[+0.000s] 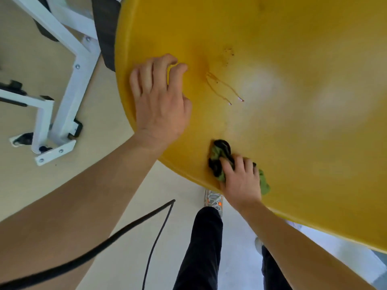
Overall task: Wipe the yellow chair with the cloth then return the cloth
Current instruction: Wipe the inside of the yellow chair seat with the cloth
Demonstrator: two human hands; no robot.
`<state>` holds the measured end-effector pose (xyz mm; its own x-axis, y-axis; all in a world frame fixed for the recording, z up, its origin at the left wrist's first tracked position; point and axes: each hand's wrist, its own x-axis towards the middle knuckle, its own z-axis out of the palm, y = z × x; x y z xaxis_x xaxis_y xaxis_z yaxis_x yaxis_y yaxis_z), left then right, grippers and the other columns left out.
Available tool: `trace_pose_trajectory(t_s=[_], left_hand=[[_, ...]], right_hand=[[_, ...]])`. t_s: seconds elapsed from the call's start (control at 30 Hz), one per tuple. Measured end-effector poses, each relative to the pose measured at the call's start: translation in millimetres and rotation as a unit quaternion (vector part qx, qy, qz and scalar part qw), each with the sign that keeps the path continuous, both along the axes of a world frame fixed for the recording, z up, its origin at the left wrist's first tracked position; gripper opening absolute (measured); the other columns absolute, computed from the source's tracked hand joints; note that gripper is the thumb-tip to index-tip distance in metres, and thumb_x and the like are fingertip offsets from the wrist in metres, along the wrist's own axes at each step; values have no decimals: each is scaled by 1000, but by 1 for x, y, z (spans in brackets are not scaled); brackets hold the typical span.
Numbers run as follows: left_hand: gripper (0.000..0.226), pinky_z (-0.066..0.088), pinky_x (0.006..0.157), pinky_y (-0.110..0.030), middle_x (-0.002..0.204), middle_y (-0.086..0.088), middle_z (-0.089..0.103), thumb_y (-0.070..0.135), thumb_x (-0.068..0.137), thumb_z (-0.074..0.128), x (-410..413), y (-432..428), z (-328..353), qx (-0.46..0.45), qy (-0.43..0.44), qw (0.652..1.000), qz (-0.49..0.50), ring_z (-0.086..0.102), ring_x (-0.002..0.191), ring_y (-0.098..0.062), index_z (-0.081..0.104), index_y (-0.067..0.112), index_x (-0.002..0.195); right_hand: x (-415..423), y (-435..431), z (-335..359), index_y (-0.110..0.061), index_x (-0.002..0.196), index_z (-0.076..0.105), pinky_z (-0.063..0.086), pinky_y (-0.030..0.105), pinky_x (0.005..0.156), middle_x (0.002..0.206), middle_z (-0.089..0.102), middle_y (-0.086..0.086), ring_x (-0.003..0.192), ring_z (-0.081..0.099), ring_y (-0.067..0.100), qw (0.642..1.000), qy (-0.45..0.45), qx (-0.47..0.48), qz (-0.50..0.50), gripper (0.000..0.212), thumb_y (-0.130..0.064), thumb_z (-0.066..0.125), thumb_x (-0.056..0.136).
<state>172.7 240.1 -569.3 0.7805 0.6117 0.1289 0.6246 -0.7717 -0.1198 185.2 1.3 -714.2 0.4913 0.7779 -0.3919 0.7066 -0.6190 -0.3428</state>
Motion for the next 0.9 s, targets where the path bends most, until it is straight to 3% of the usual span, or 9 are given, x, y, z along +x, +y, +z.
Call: trace_pose_trajectory(t_s=[0.1, 0.17, 0.3, 0.43, 0.57, 0.67, 0.73, 0.83, 0.9], left_hand=[[60, 25, 114, -55, 143, -13, 51, 14, 72, 54, -10, 9, 16, 30, 7, 1000, 2, 43, 133, -35, 55, 18, 132], [66, 19, 116, -56, 148, -15, 46, 15, 73, 54, -18, 20, 27, 49, 5, 999, 18, 39, 138, -37, 50, 17, 139], [75, 24, 116, -53, 154, -21, 35, 25, 80, 57, -29, 54, 36, 7, -49, 995, 89, 32, 141, -41, 34, 8, 150], [75, 18, 113, -30, 157, -16, 28, 38, 95, 52, -29, 63, 17, -167, -153, 966, 127, 26, 142, -31, 19, 11, 156], [65, 18, 97, -2, 153, -12, 36, 36, 100, 46, -27, 62, 6, -198, -231, 943, 132, 30, 128, -7, 22, 13, 155], [65, 34, 92, -19, 145, -14, 42, 44, 100, 40, -28, 61, 3, -204, -231, 942, 129, 45, 123, -18, 25, 11, 153], [66, 41, 89, -28, 143, -15, 44, 47, 100, 37, -28, 60, 4, -214, -230, 940, 133, 50, 119, -23, 25, 10, 154], [65, 48, 84, -33, 140, -15, 46, 46, 100, 36, -29, 60, 2, -217, -240, 937, 128, 53, 113, -23, 26, 9, 153], [64, 46, 80, -29, 136, -16, 49, 45, 100, 36, -29, 62, -1, -206, -247, 939, 123, 55, 108, -22, 29, 7, 152]], right_hand=[[28, -10, -4, -28, 132, 57, 53, 53, 80, 113, 59, 15, 98, 55, 39, 985, -30, 42, 163, 62, -24, 79, 74], [68, 6, -14, -34, 137, 51, 50, 52, 85, 119, 55, 14, 106, 51, 38, 985, -69, 1, 159, 57, -26, 69, 83], [117, 65, -18, -19, 138, 43, 45, 55, 90, 134, 40, 21, 119, 41, 43, 981, -60, -32, -184, 44, -37, 52, 99], [106, 131, -12, -11, 139, 43, 39, 54, 100, 142, 38, 23, 123, 39, 45, 885, 10, 9, -465, 49, -35, 50, 98], [23, 138, 2, -8, 130, 52, 46, 51, 86, 121, 53, 25, 102, 51, 44, 962, 7, 134, -236, 50, -21, 63, 83], [-32, 92, 19, -15, 125, 54, 54, 52, 78, 114, 56, 17, 94, 53, 41, 985, 37, 166, -12, 54, -11, 66, 73], [-2, 82, 11, -17, 125, 55, 54, 53, 80, 116, 55, 15, 100, 54, 41, 991, 31, 133, 14, 48, -15, 68, 79], [79, 109, -11, -11, 135, 45, 47, 57, 93, 129, 45, 21, 116, 44, 45, 973, 4, 49, -223, 44, -26, 57, 95], [134, 146, -11, -7, 139, 40, 43, 57, 101, 137, 41, 23, 123, 42, 45, 896, 17, 64, -438, 47, -32, 50, 100]])
